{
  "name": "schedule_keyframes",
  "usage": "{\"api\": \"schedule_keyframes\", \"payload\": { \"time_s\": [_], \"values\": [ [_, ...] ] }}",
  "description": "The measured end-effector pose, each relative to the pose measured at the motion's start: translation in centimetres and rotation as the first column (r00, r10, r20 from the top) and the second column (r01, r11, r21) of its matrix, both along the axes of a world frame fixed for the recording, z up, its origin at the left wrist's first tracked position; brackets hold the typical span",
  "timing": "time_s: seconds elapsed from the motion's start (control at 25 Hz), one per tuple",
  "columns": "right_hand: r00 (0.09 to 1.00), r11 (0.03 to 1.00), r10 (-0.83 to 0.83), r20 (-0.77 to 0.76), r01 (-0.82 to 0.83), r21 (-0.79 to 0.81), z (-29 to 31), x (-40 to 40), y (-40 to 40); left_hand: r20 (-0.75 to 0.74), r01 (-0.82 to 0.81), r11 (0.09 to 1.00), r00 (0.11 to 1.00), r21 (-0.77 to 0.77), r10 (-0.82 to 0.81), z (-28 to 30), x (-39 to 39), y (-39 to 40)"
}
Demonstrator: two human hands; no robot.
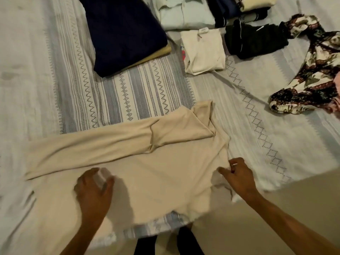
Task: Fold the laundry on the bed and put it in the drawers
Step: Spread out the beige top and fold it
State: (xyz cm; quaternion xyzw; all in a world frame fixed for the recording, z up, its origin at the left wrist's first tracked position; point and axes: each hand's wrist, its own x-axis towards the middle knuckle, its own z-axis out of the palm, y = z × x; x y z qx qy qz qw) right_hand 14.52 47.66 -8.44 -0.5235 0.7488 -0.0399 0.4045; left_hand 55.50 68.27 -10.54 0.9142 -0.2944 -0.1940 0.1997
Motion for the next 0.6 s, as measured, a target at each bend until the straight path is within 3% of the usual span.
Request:
{"api": "schedule_keyframes", "payload": {
  "time_s": [0.12,0.2,0.28,0.44,0.6],
  "values": [
    [0.991,0.986,-0.047,0.128,0.026,0.162,1.7,-1.4,3.2,0.013,-0.359,0.891,0.929,0.277,0.370,0.7,4.1,8.4],
    [0.970,0.966,-0.072,0.232,0.010,0.257,2.1,-1.8,4.0,0.036,-0.350,0.853,0.930,0.387,0.366,1.2,6.2,12.1],
    [0.936,0.950,-0.186,0.298,0.094,0.297,2.1,-1.9,4.3,-0.033,-0.350,0.851,0.919,0.391,0.393,2.6,7.3,13.9],
    [0.825,0.873,-0.444,0.348,0.311,0.376,2.5,-1.5,4.3,-0.295,-0.424,0.804,0.774,0.416,0.560,4.2,8.8,15.0],
    [0.847,0.887,-0.408,0.341,0.279,0.368,3.0,-1.6,5.8,-0.518,-0.426,0.836,0.656,0.346,0.549,5.7,9.6,16.6]
  ]
}}
